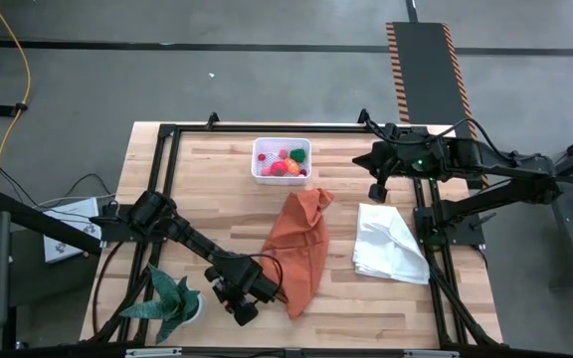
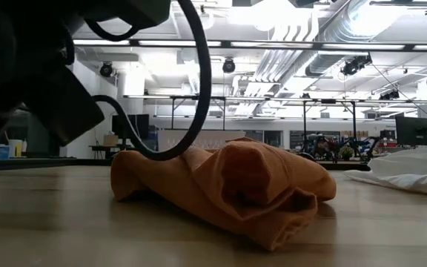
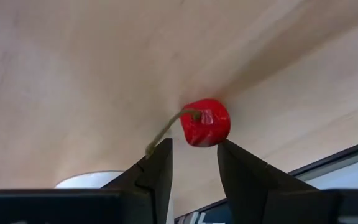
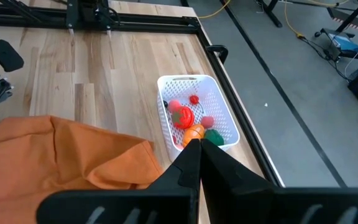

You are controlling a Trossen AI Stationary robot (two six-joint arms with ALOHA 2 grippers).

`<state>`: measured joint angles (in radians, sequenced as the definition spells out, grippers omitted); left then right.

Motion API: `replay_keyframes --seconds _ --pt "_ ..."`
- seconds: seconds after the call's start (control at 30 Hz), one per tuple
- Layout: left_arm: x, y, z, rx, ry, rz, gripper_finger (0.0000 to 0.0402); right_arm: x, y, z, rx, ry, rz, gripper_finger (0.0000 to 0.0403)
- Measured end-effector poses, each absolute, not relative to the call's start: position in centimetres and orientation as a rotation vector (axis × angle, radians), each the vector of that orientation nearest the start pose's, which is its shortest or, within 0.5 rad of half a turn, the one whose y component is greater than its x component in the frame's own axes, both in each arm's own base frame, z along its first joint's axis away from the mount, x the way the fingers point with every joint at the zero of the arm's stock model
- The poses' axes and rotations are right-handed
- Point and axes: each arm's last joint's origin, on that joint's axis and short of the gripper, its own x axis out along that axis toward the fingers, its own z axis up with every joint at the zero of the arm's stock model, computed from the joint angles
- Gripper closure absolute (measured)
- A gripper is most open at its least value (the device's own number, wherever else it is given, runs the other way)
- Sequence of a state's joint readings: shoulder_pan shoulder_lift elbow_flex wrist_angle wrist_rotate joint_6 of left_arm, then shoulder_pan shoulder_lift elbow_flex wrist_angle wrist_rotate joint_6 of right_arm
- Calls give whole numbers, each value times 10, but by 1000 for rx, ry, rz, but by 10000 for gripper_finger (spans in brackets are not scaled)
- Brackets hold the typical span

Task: Pick and placing Produce into tupperware
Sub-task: Put the red cherry into the white basket

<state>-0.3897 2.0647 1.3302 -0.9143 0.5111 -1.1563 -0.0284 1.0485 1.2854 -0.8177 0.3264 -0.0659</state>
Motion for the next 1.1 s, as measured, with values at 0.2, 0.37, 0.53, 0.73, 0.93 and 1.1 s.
replay_keyframes --seconds 0.2,0.37,0.53,0.73,0.93,1.1 --pt "329 -146 123 -931 1880 391 287 192 -15 396 -153 589 -325 402" --pt "332 -145 123 -949 1864 386 287 192 -15 396 -153 589 -325 402" --pt "335 -147 123 -988 1831 395 286 192 -15 396 -152 589 -325 402" --pt "336 -146 123 -1005 1817 429 286 192 -15 396 -152 588 -325 402" --pt "336 -146 123 -1003 1814 437 286 192 -15 397 -151 575 -326 402" --pt "335 -143 123 -1002 1822 458 286 192 -15 397 -153 576 -325 402"
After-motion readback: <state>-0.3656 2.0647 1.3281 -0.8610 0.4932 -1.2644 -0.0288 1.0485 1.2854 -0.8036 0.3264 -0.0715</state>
